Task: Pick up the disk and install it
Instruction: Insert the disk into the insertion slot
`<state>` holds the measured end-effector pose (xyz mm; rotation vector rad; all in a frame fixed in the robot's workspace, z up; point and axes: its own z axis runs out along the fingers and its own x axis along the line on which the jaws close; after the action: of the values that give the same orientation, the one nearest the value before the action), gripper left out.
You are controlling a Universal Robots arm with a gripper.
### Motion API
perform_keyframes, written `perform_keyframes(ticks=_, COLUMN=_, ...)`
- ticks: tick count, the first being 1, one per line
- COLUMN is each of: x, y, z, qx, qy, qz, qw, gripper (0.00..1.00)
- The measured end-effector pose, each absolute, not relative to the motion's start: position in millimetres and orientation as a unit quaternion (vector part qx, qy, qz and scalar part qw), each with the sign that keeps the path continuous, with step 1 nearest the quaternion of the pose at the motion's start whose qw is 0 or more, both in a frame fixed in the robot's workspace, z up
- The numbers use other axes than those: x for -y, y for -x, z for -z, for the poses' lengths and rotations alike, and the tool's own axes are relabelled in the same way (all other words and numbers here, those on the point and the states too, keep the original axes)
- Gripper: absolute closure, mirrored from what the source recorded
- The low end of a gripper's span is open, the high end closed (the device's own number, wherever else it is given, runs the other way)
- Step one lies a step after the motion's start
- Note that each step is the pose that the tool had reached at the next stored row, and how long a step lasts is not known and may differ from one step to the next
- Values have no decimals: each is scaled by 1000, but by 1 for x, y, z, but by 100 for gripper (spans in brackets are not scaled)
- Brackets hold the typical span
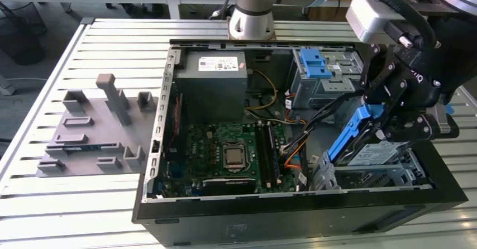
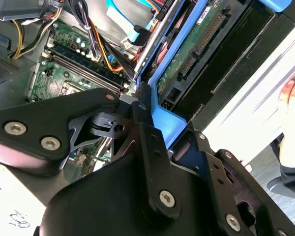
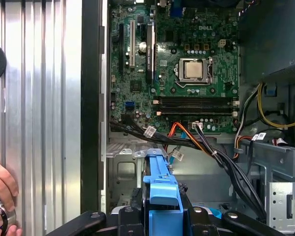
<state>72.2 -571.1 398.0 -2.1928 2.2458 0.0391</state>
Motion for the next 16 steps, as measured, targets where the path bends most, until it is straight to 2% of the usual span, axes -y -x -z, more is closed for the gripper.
perform_keyframes(ticks=16, x=571, y=-72, z=-384, qx=-715, qy=699, qz=-12, qw=1, gripper=64)
